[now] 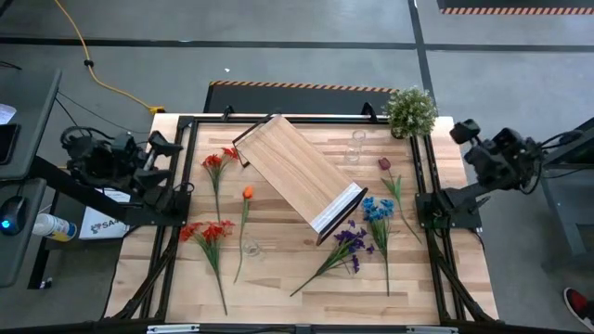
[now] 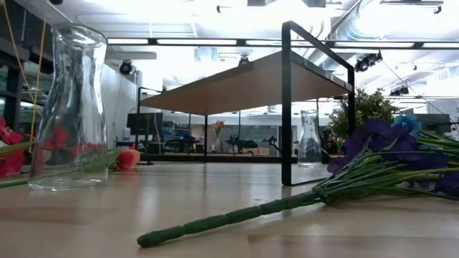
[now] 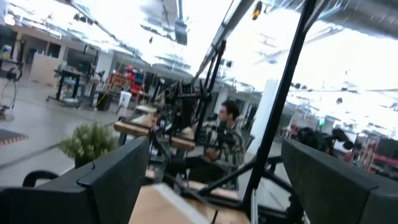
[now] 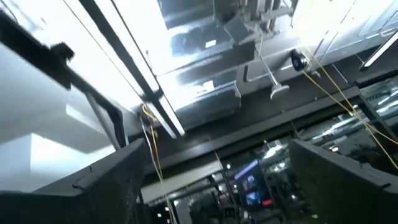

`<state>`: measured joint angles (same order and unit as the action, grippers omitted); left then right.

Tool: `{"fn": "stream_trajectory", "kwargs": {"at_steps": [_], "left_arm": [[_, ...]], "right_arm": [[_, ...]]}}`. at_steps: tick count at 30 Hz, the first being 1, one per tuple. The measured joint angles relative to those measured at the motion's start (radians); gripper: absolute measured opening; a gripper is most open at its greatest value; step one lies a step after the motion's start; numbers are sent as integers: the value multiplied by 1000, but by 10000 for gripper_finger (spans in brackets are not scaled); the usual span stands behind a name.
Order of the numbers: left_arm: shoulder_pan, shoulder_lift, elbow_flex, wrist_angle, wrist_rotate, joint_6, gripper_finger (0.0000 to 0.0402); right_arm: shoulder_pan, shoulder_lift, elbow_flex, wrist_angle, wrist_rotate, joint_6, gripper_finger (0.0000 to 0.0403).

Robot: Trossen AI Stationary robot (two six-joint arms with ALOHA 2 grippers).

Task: Pick and place flowers into a vace then onto a shelf
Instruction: Put the top orange flowers into the bottom transparent vase

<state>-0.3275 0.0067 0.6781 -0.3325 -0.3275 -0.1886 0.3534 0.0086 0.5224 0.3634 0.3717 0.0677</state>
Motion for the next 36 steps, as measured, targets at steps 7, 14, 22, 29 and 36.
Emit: {"fn": "stream_trajectory", "kwargs": {"at_steps": [7,14,22,29,36], "left_arm": [[0,0,10,-1,2,-7,397],[0,0,10,-1,2,-13,397],[0,0,10,7,2,-86,397],[0,39,11,8,-96,-109,397],[0,145,66,-56,-182,-168,397]], "right_arm": [[0,0,39,-8,4,-1,381],[0,0,40,-8,32,0,381],[0,-1,40,-7,107,2,381],[0,-1,40,-7,147,2,381],[0,-1,40,-7,148,2,381]]}}
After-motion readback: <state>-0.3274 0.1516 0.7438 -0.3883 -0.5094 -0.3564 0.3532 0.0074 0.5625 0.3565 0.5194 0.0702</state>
